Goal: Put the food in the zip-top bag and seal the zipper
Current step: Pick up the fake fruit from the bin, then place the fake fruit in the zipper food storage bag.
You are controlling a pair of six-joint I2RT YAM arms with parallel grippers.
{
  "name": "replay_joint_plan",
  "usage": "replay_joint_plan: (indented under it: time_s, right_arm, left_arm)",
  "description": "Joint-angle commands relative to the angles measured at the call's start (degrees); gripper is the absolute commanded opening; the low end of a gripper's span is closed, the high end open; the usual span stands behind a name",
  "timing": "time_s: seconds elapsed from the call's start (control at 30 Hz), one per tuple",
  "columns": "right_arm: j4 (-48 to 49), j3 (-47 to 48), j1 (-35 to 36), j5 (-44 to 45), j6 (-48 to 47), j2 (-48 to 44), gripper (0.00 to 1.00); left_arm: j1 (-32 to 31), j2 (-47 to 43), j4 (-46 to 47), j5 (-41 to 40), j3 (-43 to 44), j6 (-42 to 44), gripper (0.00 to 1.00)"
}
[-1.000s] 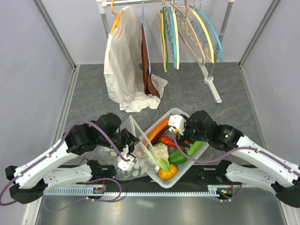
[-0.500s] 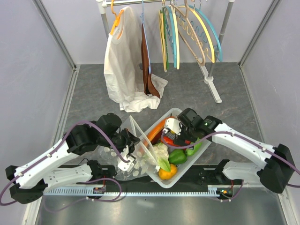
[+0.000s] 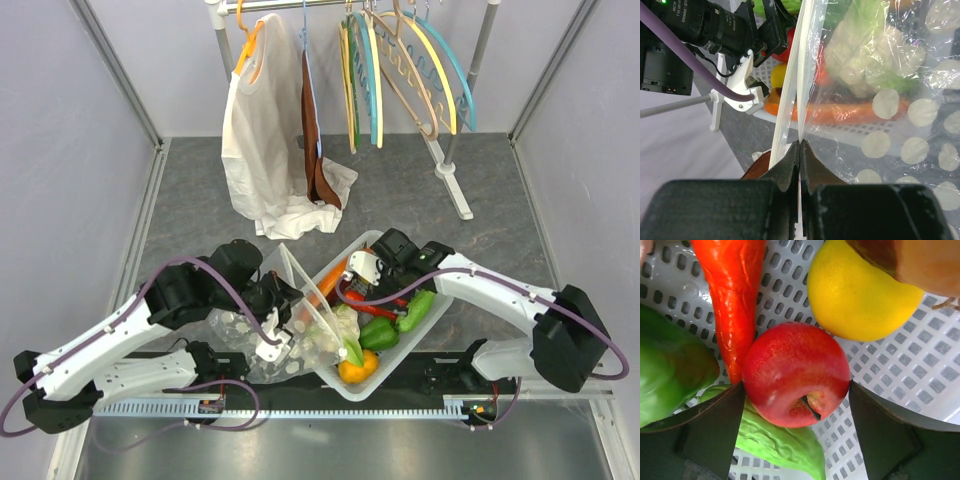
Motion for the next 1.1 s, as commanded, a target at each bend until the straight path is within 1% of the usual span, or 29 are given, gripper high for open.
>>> replay_joint_plan:
  time_s: [0.0,0.07,0.1,0.2,0.33,0.47,0.57,0.63,0.77,0.87,0.9,0.97,1.0,1.03,1.07]
  right_arm:
    - [1.7,1.2,-2.0,-2.5,0.4,1.6,0.83]
    - [1.3,2.7,-2.8,-3.4,0.7,2.0,0.73]
    - [0.9,3.4,-3.5,-4.8,0.6,2.0,0.63]
    - [-0.6,6.2,-4.7,-7.8,0.8,0.7,0.52]
    - [-1.5,10.3,-5.4,-13.9,2.9,-5.5,0.51]
    - [-1.5,16.4,-5.6,-17.5,7.7,-8.7,0.51]
    - [-0.8,21.2,-6.1,-19.7,10.8,-10.3,0.51]
    - [-0.6,24.1,-6.2,-20.9,13.8,-11.2,0.51]
    - [-0.5,27.0,-6.3,-24.2,17.7,-12.7,0.51]
    - [-0.1,29.5,-6.2,-30.9,21.2,-13.3,0.51]
    - [0.5,29.8,-6.2,-35.2,22.3,-13.2,0.51]
    - [2.5,30.2,-6.3,-40.4,26.2,-12.9,0.51]
    - [3.6,30.1,-6.2,-45.2,27.3,-11.9,0.51]
    - [4.3,29.6,-6.2,-47.1,30.1,-11.5,0.51]
    - [5.0,29.0,-6.2,-48.7,30.4,-11.1,0.51]
  left_arm:
    - [-0.2,0.5,2.8,-1.1,1.2,2.3,0.02]
    - [-0.1,0.5,3.6,-1.6,1.5,2.8,0.02]
    - [0.0,0.9,3.7,-1.9,2.0,3.0,0.02]
    - [0.0,2.0,4.6,-2.5,4.3,3.5,0.02]
    - [0.0,3.7,4.7,-2.4,8.1,4.3,0.02]
    - [-0.1,5.3,5.3,-2.5,10.1,4.9,0.02]
    - [0.0,5.1,6.1,-2.4,8.5,6.7,0.02]
    - [0.0,4.7,8.1,-2.3,5.9,7.7,0.02]
    - [0.0,4.0,10.3,-2.4,2.8,7.9,0.02]
    - [0.0,3.9,12.7,-2.5,1.5,7.9,0.02]
    - [0.0,3.9,13.2,-2.4,1.1,7.9,0.02]
    - [-0.1,4.0,14.4,-2.3,1.1,7.8,0.02]
    - [-0.1,4.1,14.7,-2.1,1.2,7.8,0.02]
    - [-0.1,4.2,14.9,-2.2,1.3,7.7,0.02]
    - [-0.1,4.3,15.0,-2.4,1.4,7.8,0.02]
